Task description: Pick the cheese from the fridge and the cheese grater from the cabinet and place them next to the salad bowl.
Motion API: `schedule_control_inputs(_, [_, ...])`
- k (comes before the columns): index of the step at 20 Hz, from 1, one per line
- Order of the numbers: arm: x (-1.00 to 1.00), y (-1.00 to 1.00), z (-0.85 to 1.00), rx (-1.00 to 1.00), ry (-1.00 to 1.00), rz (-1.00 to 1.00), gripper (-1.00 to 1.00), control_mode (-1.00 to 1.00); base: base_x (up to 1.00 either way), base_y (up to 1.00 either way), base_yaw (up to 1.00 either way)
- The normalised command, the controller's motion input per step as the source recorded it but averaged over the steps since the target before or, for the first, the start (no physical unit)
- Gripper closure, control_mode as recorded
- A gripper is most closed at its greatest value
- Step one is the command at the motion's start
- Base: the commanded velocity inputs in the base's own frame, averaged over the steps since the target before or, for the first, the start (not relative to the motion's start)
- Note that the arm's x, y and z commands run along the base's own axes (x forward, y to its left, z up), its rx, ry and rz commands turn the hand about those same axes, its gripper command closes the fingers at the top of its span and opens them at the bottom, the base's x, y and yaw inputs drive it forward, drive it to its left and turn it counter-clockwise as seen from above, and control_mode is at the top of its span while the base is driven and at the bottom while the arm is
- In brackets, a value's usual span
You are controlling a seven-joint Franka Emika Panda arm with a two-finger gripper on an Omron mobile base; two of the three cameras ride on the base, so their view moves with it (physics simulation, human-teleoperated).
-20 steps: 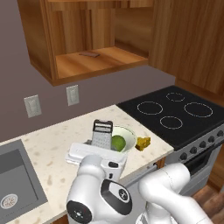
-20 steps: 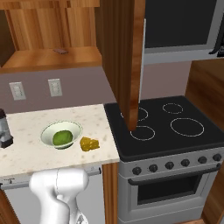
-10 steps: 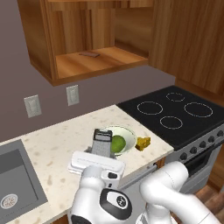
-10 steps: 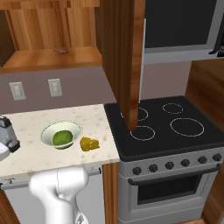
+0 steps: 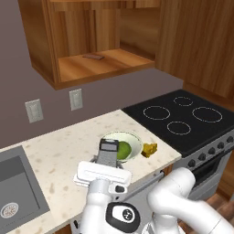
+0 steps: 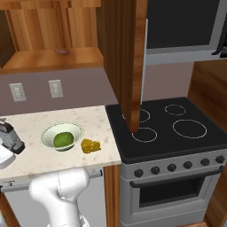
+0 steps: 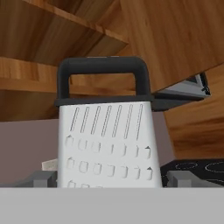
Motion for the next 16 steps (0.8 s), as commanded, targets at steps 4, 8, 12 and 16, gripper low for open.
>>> schedule_control_inputs(4, [0.0, -0.12, -0.01, 0.01, 0.02, 0.0, 1.0, -1.0, 0.0, 0.0, 0.0])
schedule_control_inputs(8, [0.0, -0.13, -0.01, 0.01, 0.05, 0.0, 1.0, -1.0, 0.0, 0.0, 0.0])
schedule_control_inputs(12, [0.03, -0.03, -0.22, 0.0, 0.08, 0.0, 1.0, -1.0, 0.0, 0.0, 0.0])
schedule_control_inputs(16, [0.14, 0.0, -0.54, 0.0, 0.11, 0.0, 1.0, -1.0, 0.0, 0.0, 0.0])
